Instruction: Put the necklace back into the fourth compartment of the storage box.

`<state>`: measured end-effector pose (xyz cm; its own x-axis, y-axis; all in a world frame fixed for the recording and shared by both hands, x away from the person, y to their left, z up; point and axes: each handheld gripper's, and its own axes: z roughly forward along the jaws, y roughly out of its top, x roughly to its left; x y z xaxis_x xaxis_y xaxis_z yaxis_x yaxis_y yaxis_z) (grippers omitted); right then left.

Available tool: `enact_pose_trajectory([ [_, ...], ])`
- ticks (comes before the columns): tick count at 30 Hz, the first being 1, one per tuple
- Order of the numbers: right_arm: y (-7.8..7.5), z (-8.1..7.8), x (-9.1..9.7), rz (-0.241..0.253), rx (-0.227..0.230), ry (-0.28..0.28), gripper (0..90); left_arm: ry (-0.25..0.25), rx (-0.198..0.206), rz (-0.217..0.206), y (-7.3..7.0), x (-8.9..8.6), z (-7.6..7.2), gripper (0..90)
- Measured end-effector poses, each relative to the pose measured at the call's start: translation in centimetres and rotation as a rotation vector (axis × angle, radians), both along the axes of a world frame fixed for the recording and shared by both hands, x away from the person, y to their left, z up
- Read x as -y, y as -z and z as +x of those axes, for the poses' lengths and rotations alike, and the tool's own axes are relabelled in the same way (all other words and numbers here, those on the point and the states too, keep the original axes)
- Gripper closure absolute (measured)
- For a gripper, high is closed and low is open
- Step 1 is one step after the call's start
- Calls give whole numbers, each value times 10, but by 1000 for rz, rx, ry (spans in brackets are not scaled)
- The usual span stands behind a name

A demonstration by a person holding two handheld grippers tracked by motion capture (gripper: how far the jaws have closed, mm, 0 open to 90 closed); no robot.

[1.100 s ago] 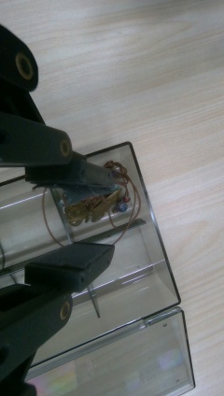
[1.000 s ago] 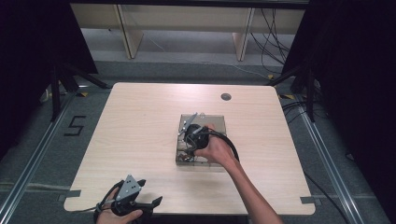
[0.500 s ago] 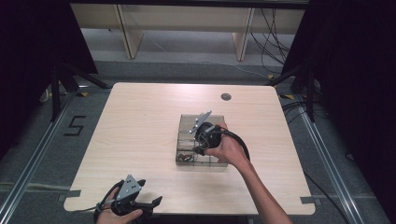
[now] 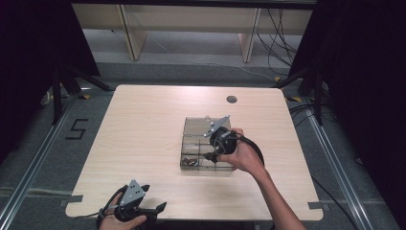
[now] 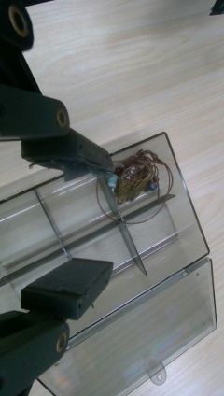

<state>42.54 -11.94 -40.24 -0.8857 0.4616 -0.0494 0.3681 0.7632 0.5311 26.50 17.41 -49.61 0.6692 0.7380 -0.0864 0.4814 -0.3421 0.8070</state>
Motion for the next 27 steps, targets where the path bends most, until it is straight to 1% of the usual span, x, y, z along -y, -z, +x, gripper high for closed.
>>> enact_pose_trajectory([
  [1,0,0,2,4,2,-2,456,-5,-5,-3,0,0,0,156],
  [2,0,-2,3,6,-14,11,453,-5,-5,-3,0,0,0,156],
  [3,0,-3,5,9,-10,10,453,-11,-16,-13,1,1,-1,156],
  [4,0,-3,5,9,-10,10,453,-11,-16,-13,1,1,-1,156],
  [5,0,-4,8,28,-24,21,451,-11,-15,-12,1,1,-1,156],
  [6,0,-4,8,28,-24,21,451,5,-15,10,0,0,0,156],
  [7,1,-3,11,33,-7,3,448,-1,-7,8,0,1,-1,156],
  [8,0,-5,12,28,-17,23,448,-12,-17,-14,1,2,-1,156],
  [9,0,-6,13,34,-16,19,448,9,-12,20,0,0,0,156],
  [10,0,-6,13,34,-16,19,448,9,-12,20,0,0,0,156],
  [11,1,-7,14,54,0,12,448,-2,-4,4,1,0,0,156],
  [12,0,-7,15,50,1,-1,447,0,-4,4,0,0,0,156],
  [13,1,-9,14,55,-5,2,447,-1,-3,3,0,0,0,156],
  [14,0,-10,15,46,0,10,446,0,-3,4,0,0,0,156],
  [16,0,-12,17,57,-4,11,444,0,-3,3,0,0,0,156],
  [17,0,-12,17,67,3,-1,442,-5,-5,-4,1,1,0,156],
  [19,0,-13,18,65,0,-2,440,-7,-3,-12,2,2,0,156],
  [20,0,-13,19,68,3,4,438,5,-3,9,1,0,0,156],
  [21,0,-15,20,68,-8,22,436,15,-5,27,0,-1,0,156],
  [22,0,-16,20,76,-13,22,434,8,-2,19,0,0,0,156],
  [23,1,-15,22,65,-7,4,431,9,0,18,0,-1,0,156],
  [24,2,-16,22,71,-3,16,429,9,0,18,0,-1,0,156],
  [25,2,-18,22,78,-13,27,428,0,-1,3,0,0,0,156],
  [26,2,-18,22,78,-13,27,428,0,-1,3,0,0,0,156],
  [27,2,-18,24,71,-20,8,426,-5,-5,-1,0,0,0,156],
])
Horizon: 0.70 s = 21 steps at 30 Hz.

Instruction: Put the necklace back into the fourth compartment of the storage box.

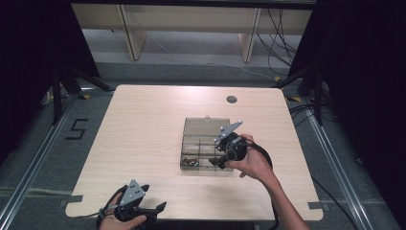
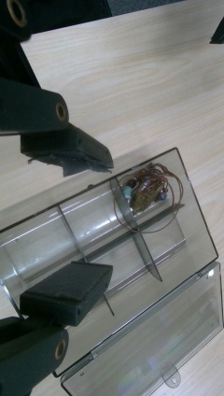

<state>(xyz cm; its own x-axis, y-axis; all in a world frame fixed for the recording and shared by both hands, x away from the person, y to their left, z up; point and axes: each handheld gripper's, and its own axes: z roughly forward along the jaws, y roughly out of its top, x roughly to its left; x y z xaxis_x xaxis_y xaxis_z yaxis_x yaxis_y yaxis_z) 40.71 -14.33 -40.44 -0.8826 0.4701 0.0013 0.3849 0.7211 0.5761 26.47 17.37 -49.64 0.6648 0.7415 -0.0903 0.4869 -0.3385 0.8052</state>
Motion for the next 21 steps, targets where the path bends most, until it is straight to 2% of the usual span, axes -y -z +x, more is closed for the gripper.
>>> enact_pose_trajectory([
  [1,0,0,1,1,21,11,424,0,0,0,0,0,0,156],
  [2,1,-1,1,6,22,13,422,18,4,23,0,-1,0,156],
  [3,1,-2,1,-2,31,2,422,18,4,23,0,-1,0,156],
  [5,2,-3,1,4,23,-6,420,24,3,30,-1,-1,0,156],
  [7,2,-4,1,10,26,-6,415,19,0,25,-1,-1,0,156],
  [8,2,-6,2,8,24,20,407,2,2,0,0,0,0,156],
  [11,2,-7,3,17,23,4,406,3,6,-4,0,0,0,156],
  [13,2,-8,4,24,43,1,404,2,5,-6,0,0,0,156],
  [15,2,-12,4,21,20,25,402,-2,8,-16,0,1,0,156],
  [16,3,-11,5,34,28,7,402,-2,6,-16,0,1,0,156],
  [19,4,-14,6,43,26,9,401,-5,2,1,0,-1,0,156],
  [20,4,-13,8,35,35,4,399,-21,-8,-36,1,1,-1,156],
  [21,5,-15,9,33,24,25,398,-21,-9,-33,1,1,-1,156],
])
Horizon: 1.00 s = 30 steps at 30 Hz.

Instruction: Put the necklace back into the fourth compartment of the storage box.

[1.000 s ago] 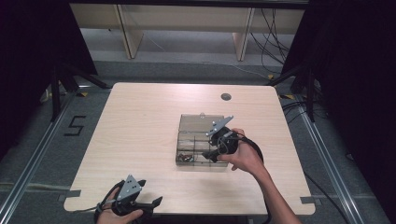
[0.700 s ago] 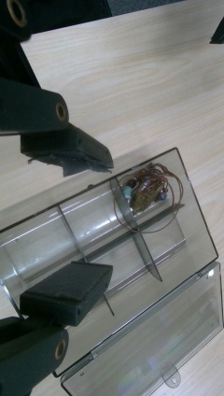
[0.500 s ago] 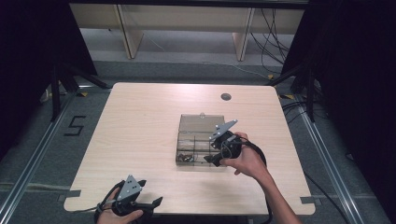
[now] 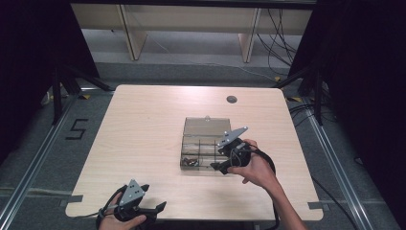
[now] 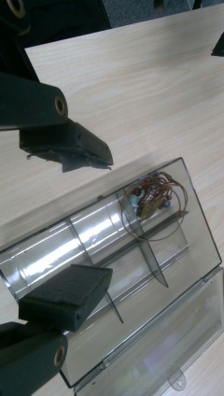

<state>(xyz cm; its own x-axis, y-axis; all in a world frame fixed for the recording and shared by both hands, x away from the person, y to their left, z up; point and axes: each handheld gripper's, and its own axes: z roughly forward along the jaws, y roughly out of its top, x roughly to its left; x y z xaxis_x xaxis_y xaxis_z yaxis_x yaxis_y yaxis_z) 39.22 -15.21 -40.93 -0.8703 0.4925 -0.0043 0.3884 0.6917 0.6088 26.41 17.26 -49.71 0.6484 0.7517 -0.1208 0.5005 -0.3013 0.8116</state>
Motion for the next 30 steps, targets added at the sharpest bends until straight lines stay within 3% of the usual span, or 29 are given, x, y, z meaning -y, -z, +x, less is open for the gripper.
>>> enact_pose_trajectory([
  [2,1,0,1,4,7,-8,398,0,1,-3,0,0,0,156],
  [3,1,-1,2,11,1,-9,398,22,6,30,-2,-3,1,156],
  [6,3,-2,2,12,-1,9,397,7,7,13,0,-3,2,156],
  [9,4,-3,6,15,7,-20,394,-6,4,-6,1,0,1,156],
  [11,4,-5,8,17,11,8,390,24,8,25,1,0,1,156],
  [12,4,-5,9,18,7,5,389,8,-1,-7,3,3,0,156],
  [13,4,-6,10,21,9,7,389,17,-5,27,2,2,0,156],
  [14,3,-8,11,25,-3,18,386,15,-4,7,2,3,0,156],
  [18,4,-9,15,23,19,19,362,15,-3,11,2,2,0,156],
  [20,6,-9,20,27,22,-7,353,28,4,36,0,0,1,156],
  [23,8,-12,24,38,29,21,339,10,3,0,2,3,0,156],
  [26,9,-15,27,31,33,22,338,10,-3,5,2,3,0,156],
  [28,11,-18,29,40,49,32,336,17,-1,39,1,1,0,156],
  [29,10,-19,30,35,37,32,335,17,2,40,1,1,0,156],
  [30,11,-18,31,41,56,13,336,12,-1,27,1,1,0,156],
])
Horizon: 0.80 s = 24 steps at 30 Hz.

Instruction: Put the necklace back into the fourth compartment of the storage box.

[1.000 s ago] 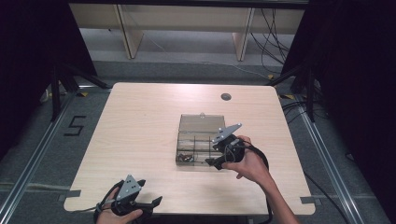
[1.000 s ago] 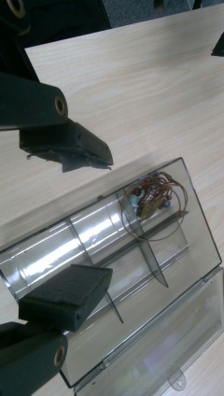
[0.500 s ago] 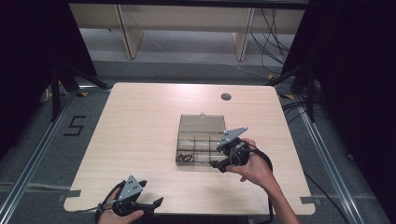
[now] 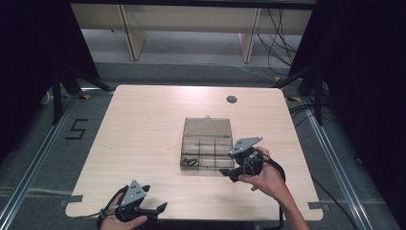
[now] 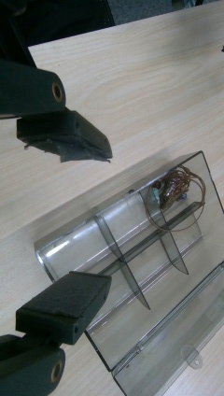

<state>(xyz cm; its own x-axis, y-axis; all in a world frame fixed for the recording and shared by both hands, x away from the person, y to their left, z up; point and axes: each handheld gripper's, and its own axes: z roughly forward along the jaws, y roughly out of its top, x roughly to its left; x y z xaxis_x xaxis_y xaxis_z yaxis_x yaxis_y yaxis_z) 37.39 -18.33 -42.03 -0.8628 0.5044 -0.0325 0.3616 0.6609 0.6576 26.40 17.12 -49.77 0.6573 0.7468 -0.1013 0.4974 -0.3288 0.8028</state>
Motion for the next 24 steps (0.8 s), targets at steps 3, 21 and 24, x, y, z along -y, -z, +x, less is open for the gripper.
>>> enact_pose_trajectory([
  [3,1,-2,1,6,1,11,330,29,9,30,-2,-4,1,156],
  [21,14,-10,5,17,-24,44,290,7,15,-1,-3,-3,-1,156],
  [24,15,-12,5,20,-24,48,288,9,17,1,-3,-3,0,156],
])
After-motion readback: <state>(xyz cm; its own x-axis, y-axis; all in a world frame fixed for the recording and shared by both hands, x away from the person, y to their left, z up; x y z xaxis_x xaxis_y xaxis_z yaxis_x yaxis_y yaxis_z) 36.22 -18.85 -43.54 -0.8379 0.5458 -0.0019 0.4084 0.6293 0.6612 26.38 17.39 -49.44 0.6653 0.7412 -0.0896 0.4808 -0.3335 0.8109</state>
